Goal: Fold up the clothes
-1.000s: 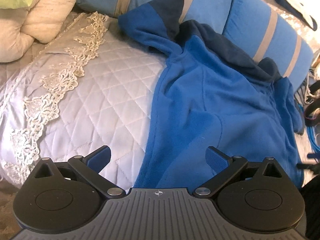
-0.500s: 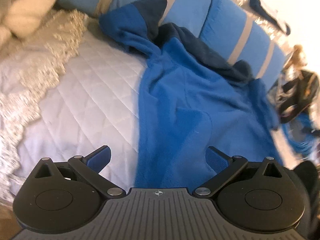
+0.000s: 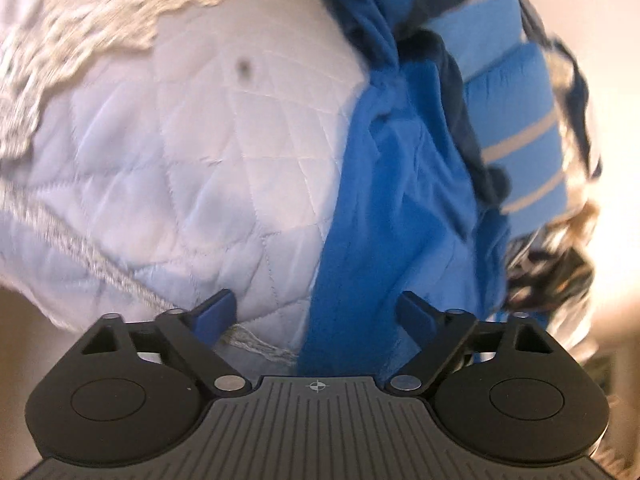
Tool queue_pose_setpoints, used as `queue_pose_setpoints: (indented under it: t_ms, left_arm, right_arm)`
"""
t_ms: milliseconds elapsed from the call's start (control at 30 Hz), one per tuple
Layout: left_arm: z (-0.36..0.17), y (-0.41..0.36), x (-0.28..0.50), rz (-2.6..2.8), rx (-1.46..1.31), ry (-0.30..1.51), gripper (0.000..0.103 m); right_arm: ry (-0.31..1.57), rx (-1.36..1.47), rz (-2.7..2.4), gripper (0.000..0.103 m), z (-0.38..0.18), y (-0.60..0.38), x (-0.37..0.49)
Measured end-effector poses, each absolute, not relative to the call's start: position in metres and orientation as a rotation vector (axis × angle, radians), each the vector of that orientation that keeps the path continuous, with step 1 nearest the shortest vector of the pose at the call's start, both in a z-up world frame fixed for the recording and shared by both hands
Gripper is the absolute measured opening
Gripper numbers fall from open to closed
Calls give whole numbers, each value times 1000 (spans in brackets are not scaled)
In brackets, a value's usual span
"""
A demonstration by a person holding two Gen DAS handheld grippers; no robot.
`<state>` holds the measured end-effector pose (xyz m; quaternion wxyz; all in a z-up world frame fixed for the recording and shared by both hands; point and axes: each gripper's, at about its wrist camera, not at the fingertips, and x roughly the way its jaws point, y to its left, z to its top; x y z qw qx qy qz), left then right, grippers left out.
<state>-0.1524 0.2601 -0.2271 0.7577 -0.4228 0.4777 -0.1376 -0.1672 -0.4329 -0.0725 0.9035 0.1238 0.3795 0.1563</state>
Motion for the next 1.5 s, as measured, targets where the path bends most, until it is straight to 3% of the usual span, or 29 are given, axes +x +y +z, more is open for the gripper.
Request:
queue_pose_setpoints:
  t_ms: [67,200,367,467,1000,1367,1500]
  left_arm:
    - [-234,266,-156,-304,-1006,1039,67]
    - [-241,270,-164,-304,-1066,1037,60]
    - [-247,263,-166,-326,-1072,1064,30]
    - [-244,259,-167,-324,-1067,1049,22]
    - [-226,243,-167,-248,-951,1012,17]
    - [-220,237,-165,-241,-926,1038,18]
    - [-218,234,-165,-251,-910,1032,18]
  right_arm:
    - [786,266,316,103,-74,-436,-169]
    - [791,287,312,103,-78,-439,-171]
    - [790,296,324,103,-81,-439,-174]
    - [787,311,332,103,-83,-440,-175]
    - [852,470,514,100,-151,-439,-188]
    - [928,573,574,64,-205,-436,-216]
    - [940,559,608,56,-215,-429,-221]
